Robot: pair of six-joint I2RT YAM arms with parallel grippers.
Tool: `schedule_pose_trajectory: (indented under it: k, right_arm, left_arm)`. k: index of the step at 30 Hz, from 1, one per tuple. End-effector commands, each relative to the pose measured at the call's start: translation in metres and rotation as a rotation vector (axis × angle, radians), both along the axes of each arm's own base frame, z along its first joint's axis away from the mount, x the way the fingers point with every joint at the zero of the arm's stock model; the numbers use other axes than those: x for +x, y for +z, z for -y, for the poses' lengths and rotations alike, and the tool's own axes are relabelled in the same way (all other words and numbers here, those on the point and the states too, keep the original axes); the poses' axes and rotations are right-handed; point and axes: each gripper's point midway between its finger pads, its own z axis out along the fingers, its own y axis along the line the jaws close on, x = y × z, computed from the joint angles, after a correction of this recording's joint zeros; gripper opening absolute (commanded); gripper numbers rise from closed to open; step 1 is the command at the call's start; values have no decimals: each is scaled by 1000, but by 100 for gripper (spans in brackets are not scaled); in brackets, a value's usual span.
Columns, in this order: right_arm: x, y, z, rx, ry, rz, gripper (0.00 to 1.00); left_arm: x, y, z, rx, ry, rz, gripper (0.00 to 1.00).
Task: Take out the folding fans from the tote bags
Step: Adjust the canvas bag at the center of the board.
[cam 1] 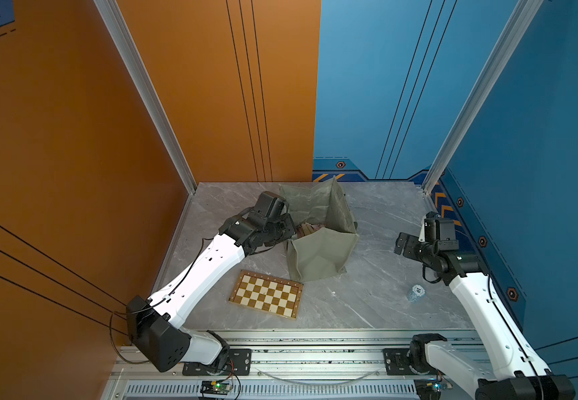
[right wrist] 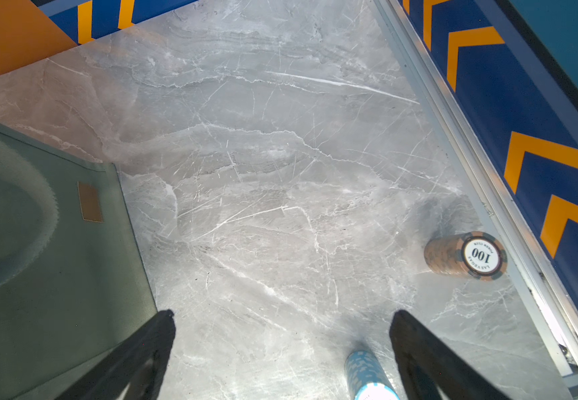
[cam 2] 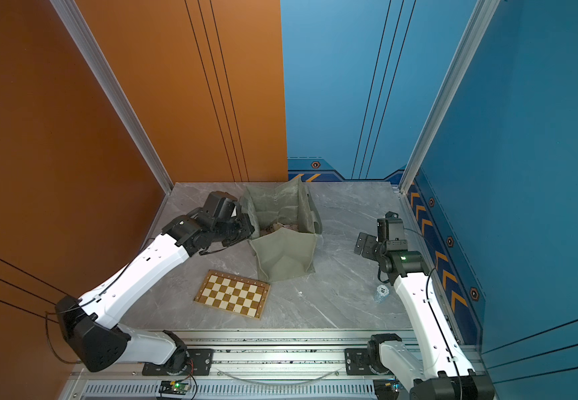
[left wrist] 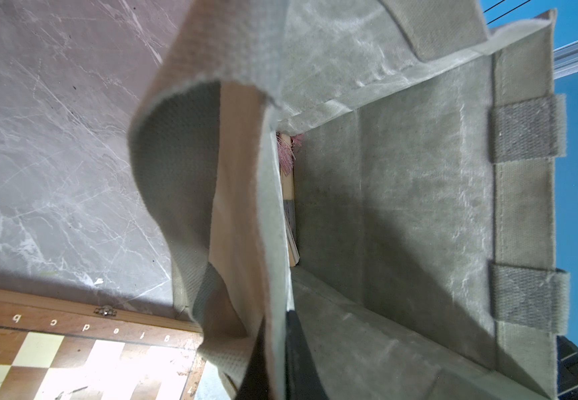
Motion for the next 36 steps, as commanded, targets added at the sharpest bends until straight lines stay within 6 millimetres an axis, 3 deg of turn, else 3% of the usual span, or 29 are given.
schedule_pose_trajectory:
  k: [1, 8, 15, 18, 25, 31, 36]
  right_arm:
    - [-3, -4, -2, 25, -3, 0, 100]
    - [6, -1, -21, 126, 50, 23, 100]
    - [22, 15, -36, 209, 89, 70, 100]
    - [30, 27, -49, 283, 129, 94, 100]
    - [32, 81, -87, 496, 274, 206, 100]
    - [8, 119, -114, 644, 412, 314, 100]
    - [-16, 147, -139, 754, 510, 393, 100]
  left_arm:
    - [11, 7, -1, 27, -51, 45, 0]
    - [51, 63, -41, 275, -106, 180, 0]
    - [96, 116, -30, 501, -233, 374, 0]
    - [115, 129, -23, 576, -259, 440, 0]
    - [126, 127, 9, 707, -429, 527, 0]
    - [118, 98, 22, 743, -502, 475, 0]
    - [111, 94, 25, 707, -491, 454, 0]
